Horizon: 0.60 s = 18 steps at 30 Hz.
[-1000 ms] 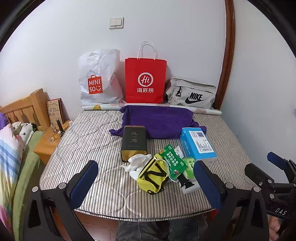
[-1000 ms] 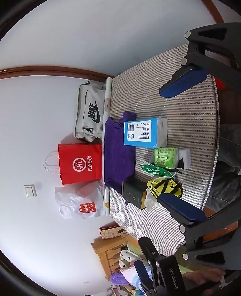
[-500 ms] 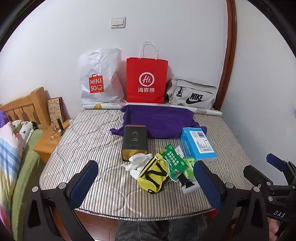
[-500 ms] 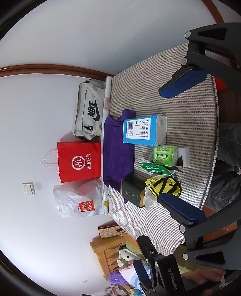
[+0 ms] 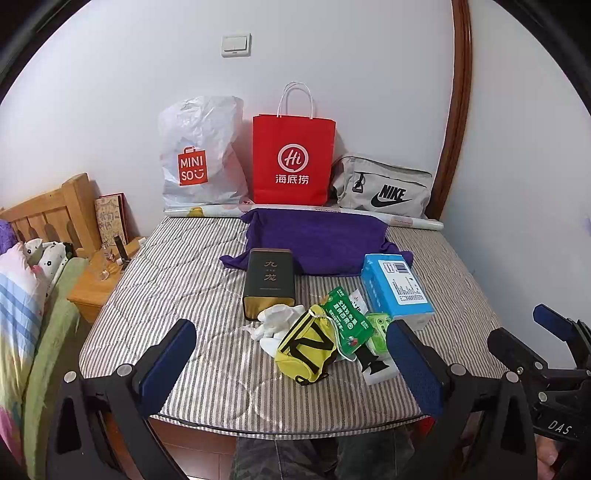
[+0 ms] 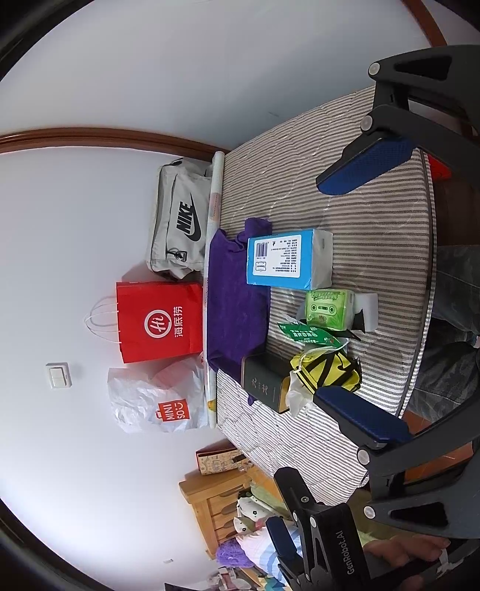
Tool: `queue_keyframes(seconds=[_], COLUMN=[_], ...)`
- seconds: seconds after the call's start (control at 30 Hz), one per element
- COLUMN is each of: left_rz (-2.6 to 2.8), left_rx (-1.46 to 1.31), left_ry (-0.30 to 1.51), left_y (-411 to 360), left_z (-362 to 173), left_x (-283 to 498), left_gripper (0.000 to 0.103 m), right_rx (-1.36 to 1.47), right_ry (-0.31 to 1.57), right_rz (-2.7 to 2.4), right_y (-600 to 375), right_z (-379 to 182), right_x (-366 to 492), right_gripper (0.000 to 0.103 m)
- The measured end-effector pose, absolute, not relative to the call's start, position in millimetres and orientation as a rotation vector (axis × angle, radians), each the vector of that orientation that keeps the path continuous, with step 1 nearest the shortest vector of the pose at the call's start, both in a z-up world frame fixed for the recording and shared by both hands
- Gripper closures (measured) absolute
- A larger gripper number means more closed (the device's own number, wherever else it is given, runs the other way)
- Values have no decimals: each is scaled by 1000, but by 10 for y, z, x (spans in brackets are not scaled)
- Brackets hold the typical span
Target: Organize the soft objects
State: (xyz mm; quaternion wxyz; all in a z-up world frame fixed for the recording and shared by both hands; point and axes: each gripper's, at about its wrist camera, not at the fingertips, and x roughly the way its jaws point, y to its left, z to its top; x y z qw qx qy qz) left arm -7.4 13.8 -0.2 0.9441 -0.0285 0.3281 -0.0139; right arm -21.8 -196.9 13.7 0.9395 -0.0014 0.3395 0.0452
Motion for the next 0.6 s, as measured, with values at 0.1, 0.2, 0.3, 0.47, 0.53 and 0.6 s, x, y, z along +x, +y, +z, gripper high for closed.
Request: queue_keyframes(seconds=[0.1,0.2,0.3,0.47,0.53,0.6], left_rz=[-28,-28,-27,-28,-30,-28], left_rx=[-57,-59,-57,-56,-58,-57], left_ry=[670,668,669,669,669,669], left_y=[138,138,134,148,147,139], left_z=[-2,-4,-4,-6,-6,-6], left_x=[-74,-77,-74,-86,-85,-82], left_gripper=[0,0,0,0,0,0], right_rx=[-3,-4,-4,-4,-3,-6], right_ry=[692,693,692,692,692,691], right_rz=[92,93,94,96,99,100], right_y=[-1967,-1967,-1964,-1961,-1950,-1943], right_z=[142,145,148,152,157,152], right_x=[-222,-222,-224,-228,-234,-245], right_gripper=[1,1,1,1,1,1])
